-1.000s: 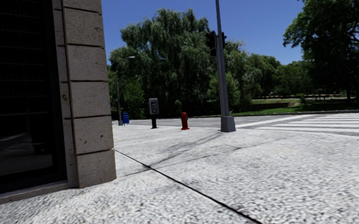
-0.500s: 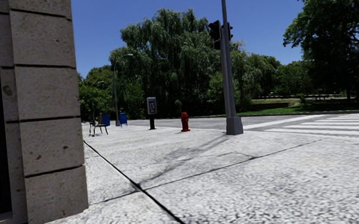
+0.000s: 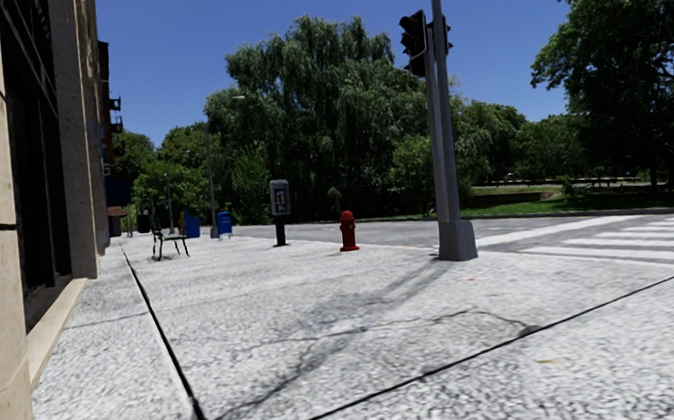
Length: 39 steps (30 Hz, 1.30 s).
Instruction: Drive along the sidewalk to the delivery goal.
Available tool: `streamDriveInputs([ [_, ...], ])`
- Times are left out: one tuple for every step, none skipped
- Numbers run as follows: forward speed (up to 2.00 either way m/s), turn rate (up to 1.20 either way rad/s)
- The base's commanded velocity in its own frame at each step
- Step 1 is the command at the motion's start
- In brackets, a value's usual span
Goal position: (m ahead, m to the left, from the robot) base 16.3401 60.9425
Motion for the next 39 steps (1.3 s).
streamDriveInputs([
  [1.90, 0.00],
  [1.91, 0.00],
  [1.91, 0.00],
  [1.91, 0.00],
  [1.91, 0.00],
  [1.91, 0.00],
  [1.91, 0.00],
  [1.91, 0.00],
  [1.91, 0.00],
  [1.91, 0.00],
  [1.91, 0.00],
  [1.91, 0.00],
  [1.91, 0.00],
  [1.91, 0.00],
  [1.91, 0.00],
  [1.91, 0.00],
  [1.91, 0.00],
  [1.91, 0.00],
  [1.92, 0.00],
  [1.92, 0.00],
  [1.92, 0.01],
  [1.92, 0.09],
  [1.92, 0.19],
  [1.92, 0.19],
  [1.92, 0.26],
  [1.92, 0.30],
  [1.92, 0.32],
  [1.92, 0.32],
  [1.92, 0.38],
  [1.92, 0.40],
  [1.92, 0.40],
  [1.92, 0.40],
  [1.92, 0.40],
  [1.93, 0.41],
  [1.93, 0.42],
  [1.93, 0.42],
  [1.93, 0.42],
  [1.93, 0.42],
  [1.93, 0.43],
])
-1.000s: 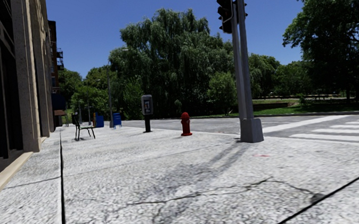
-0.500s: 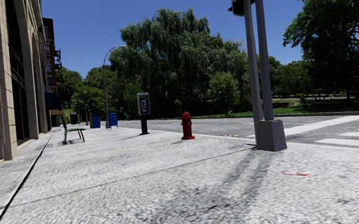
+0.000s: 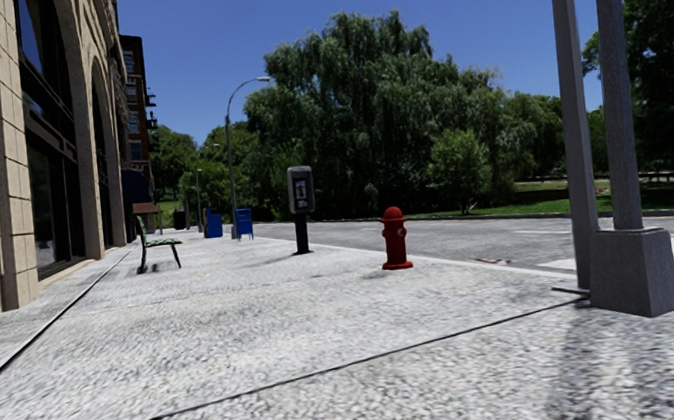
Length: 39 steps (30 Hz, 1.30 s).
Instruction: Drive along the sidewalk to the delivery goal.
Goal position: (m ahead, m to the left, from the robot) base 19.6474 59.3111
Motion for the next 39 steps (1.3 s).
streamDriveInputs([
  [1.93, 0.43],
  [1.93, 0.45],
  [1.93, 0.45],
  [1.93, 0.47],
  [1.93, 0.47],
  [1.94, 0.47],
  [1.95, 0.48],
  [1.95, 0.48],
  [1.95, 0.48],
  [1.96, 0.48],
  [1.96, 0.41],
  [1.96, 0.41],
  [1.97, 0.37],
  [1.98, 0.36],
  [1.98, 0.36],
  [1.98, 0.36],
  [1.98, 0.36],
  [1.98, 0.36],
  [1.98, 0.36],
  [1.98, 0.24],
  [1.98, 0.24],
  [1.98, 0.06],
  [1.98, 0.06],
  [1.98, 0.18],
  [1.98, 0.18],
  [1.98, 0.29],
  [1.98, 0.33],
  [1.98, 0.34],
  [1.98, 0.34],
  [1.98, 0.34],
  [1.98, 0.22],
  [1.98, 0.00],
  [1.98, 0.00],
  [1.98, 0.00],
  [1.98, 0.00],
  [1.98, 0.00],
  [1.98, 0.00],
  [1.98, 0.00],
  [1.98, 0.00],
])
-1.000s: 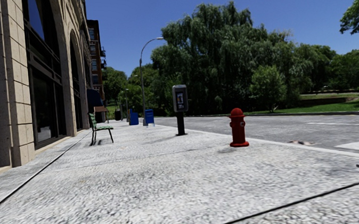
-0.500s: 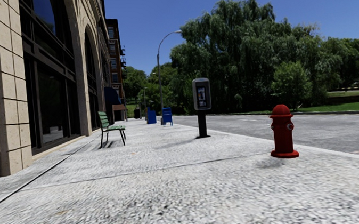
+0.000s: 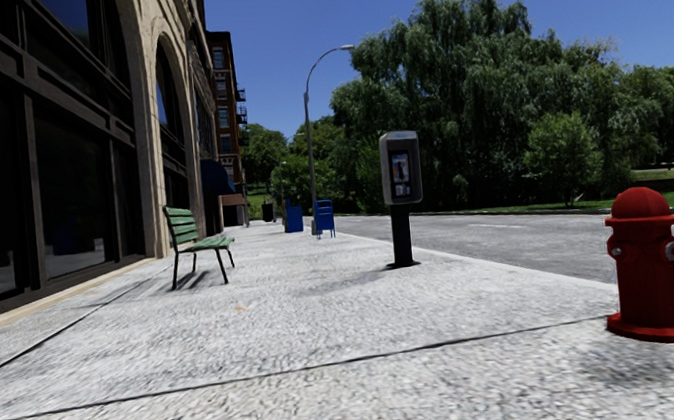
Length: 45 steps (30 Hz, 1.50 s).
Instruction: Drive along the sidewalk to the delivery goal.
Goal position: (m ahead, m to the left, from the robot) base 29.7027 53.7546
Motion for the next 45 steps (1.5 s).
streamDriveInputs([
  [1.98, 0.00],
  [1.98, 0.00],
  [1.98, 0.00],
  [1.98, 0.00],
  [1.98, 0.00],
  [1.98, 0.00],
  [1.98, 0.00],
  [1.98, 0.00],
  [1.98, 0.06],
  [1.98, 0.12],
  [1.98, 0.12],
  [1.98, 0.22],
  [1.98, 0.31],
  [1.98, 0.40],
  [1.98, 0.40],
  [1.98, 0.42],
  [1.98, 0.43],
  [1.98, 0.43],
  [1.98, 0.43],
  [1.98, 0.43],
  [1.98, 0.43],
  [1.98, 0.43],
  [1.98, 0.43],
  [1.98, 0.43],
  [2.00, 0.43],
  [2.00, 0.43],
  [2.00, 0.30],
  [2.00, 0.00],
  [2.00, 0.00],
  [2.00, 0.00],
  [2.00, 0.00],
  [2.00, 0.00],
  [2.00, 0.00],
  [1.99, 0.00],
  [1.99, 0.00],
  [1.99, 0.00],
  [2.00, 0.00],
  [2.00, 0.00],
  [2.00, 0.00],
  [2.00, 0.00],
  [2.00, 0.00],
  [2.00, 0.00],
  [2.00, 0.00],
  [2.00, 0.00],
  [2.00, 0.00],
])
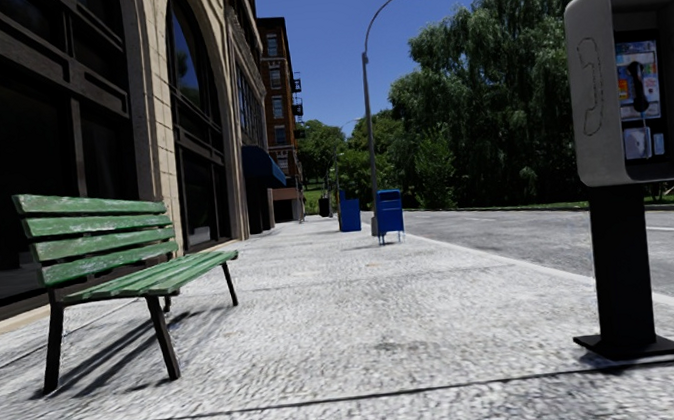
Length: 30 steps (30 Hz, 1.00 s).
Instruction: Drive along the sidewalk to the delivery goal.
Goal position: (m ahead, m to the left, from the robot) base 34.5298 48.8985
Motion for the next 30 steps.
streamDriveInputs([
  [2.00, 0.00],
  [2.00, 0.00],
  [2.00, 0.00],
  [2.00, 0.00],
  [2.00, 0.00],
  [2.00, 0.00],
  [2.00, 0.00],
  [2.00, 0.00],
  [2.00, 0.00],
  [2.00, 0.00],
  [2.00, 0.00],
  [2.00, 0.00],
  [2.00, 0.00],
  [2.00, 0.00],
  [2.00, 0.00],
  [2.00, 0.00],
  [2.00, 0.00],
  [2.00, 0.00],
  [2.00, 0.00],
  [2.00, 0.00],
  [2.00, 0.00],
  [2.00, 0.00],
  [2.00, 0.00],
  [2.00, 0.09],
  [2.00, 0.26],
  [2.00, 0.44],
  [2.00, 0.44],
  [2.00, 0.49],
  [2.00, 0.50],
  [2.00, 0.50],
])
